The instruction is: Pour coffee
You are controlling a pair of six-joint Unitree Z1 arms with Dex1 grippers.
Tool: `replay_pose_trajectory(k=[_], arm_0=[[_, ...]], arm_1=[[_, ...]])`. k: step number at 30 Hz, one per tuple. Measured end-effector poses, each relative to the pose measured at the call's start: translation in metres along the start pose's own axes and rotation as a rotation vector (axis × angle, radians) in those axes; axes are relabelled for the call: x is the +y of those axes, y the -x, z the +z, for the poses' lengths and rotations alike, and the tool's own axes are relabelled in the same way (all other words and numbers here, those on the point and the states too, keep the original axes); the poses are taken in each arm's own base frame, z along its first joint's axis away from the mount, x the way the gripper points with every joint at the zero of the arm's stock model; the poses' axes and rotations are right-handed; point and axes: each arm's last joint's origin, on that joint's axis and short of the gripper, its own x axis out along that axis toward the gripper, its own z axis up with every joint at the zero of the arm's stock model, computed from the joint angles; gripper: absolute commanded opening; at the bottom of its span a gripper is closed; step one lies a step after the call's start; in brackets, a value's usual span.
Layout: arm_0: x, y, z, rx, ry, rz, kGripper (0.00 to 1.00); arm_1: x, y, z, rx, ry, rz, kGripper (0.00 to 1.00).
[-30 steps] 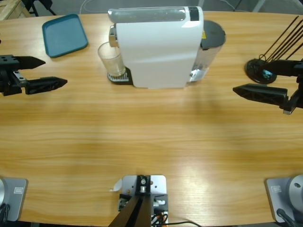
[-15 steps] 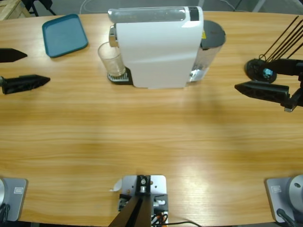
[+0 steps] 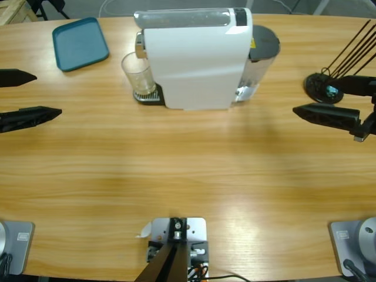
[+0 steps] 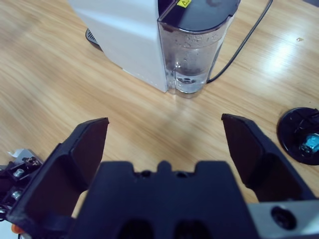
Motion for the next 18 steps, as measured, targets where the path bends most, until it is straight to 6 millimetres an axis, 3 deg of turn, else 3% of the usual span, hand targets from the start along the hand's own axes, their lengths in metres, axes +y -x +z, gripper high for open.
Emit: replay_pose_trajectory(k=[18], arm_0=[[-0.0005, 0.0002, 0.0013, -0.010, 0.001, -0.005, 1.000]], arm_1=[[-0.0004, 0.0034, 0.0000, -0.015, -0.001, -0.005, 1.000]])
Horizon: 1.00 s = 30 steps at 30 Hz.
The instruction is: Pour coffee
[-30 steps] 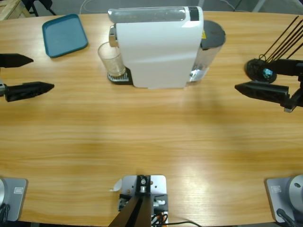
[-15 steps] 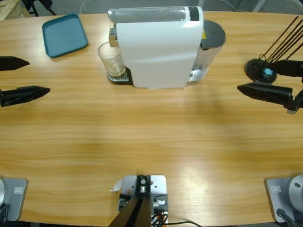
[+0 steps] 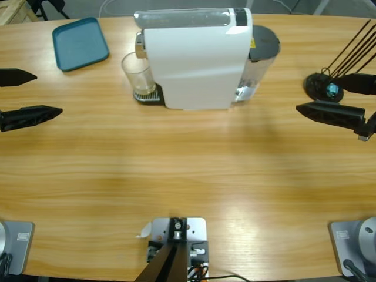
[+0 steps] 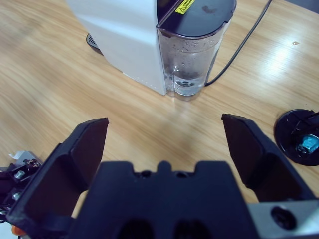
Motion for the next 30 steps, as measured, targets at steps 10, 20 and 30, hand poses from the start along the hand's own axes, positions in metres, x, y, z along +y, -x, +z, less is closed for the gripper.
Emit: replay_pose_trajectory(k=[10, 20, 30], arm_0=[[0.001, -0.003, 0.002, -0.006, -0.008, 0.000, 1.000], [0.001, -0.010, -0.002, 0.018, -0.033, -0.028, 1.000], [0.006, -0.025, 0.007, -0.004, -0.154, -0.100, 1.000]], arm_1=[[0.001, 0.003, -0.001, -0.014, -0.012, 0.007, 1.000], [0.003, 0.006, -0.001, -0.024, -0.004, 0.023, 1.000], [0.004, 0.006, -0.002, -0.032, 0.001, 0.032, 1.000]])
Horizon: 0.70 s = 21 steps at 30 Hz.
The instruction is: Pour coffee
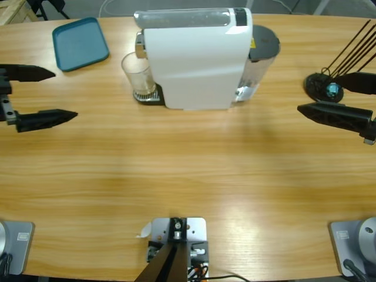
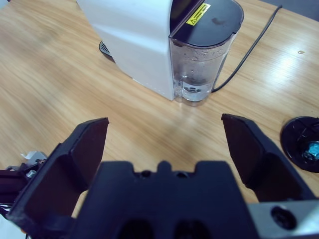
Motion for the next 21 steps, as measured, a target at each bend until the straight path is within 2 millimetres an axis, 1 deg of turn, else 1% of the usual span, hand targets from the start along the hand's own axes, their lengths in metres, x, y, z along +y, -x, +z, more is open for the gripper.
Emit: replay_pose_trajectory(k=[9, 13, 15, 21], arm_0=[[0.038, -0.011, 0.004, -0.005, 0.001, -0.041, 1.000], [0.055, -0.034, 0.000, -0.010, -0.036, -0.145, 1.000], [0.064, -0.046, 0.001, -0.032, -0.047, -0.203, 1.000], [0.097, -0.080, 0.011, -0.056, -0.106, -0.231, 1.000]], arm_1=[[0.000, -0.001, -0.004, 0.011, 0.000, -0.002, 1.000], [0.000, -0.002, -0.004, 0.015, 0.000, -0.002, 1.000], [0.000, -0.003, -0.004, 0.021, 0.000, -0.003, 1.000], [0.000, -0.010, -0.004, 0.049, 0.001, -0.007, 1.000]])
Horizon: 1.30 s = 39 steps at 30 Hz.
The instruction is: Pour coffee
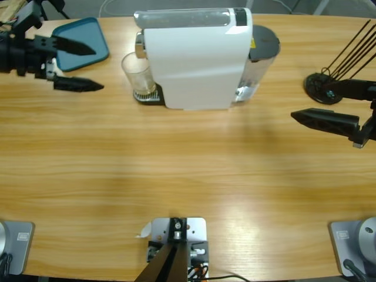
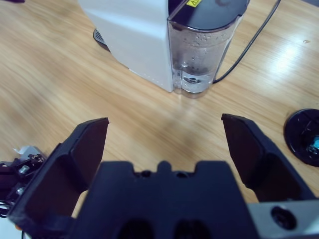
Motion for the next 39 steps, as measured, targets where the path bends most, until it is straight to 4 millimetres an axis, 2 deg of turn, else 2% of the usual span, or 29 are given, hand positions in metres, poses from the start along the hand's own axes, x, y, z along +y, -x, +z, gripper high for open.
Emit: replay_pose_trajectory(k=[5, 12, 15, 22, 39], arm_0=[[0.024, -0.021, -0.004, 0.014, -0.007, -0.016, 1.000], [0.039, -0.043, -0.013, 0.039, 0.002, -0.045, 1.000], [0.045, -0.051, -0.010, 0.036, -0.009, -0.052, 1.000], [0.054, -0.071, 0.003, 0.023, -0.046, -0.074, 1.000], [0.056, -0.093, 0.002, 0.033, -0.050, -0.112, 1.000]], arm_1=[[0.000, -0.004, 0.000, 0.018, 0.000, -0.003, 1.000], [0.000, -0.013, 0.000, 0.049, 0.001, -0.007, 1.000], [0.000, -0.013, 0.000, 0.049, 0.001, -0.007, 1.000], [0.000, -0.013, 0.000, 0.051, 0.001, -0.007, 1.000], [0.000, -0.013, 0.000, 0.052, 0.001, -0.007, 1.000]])
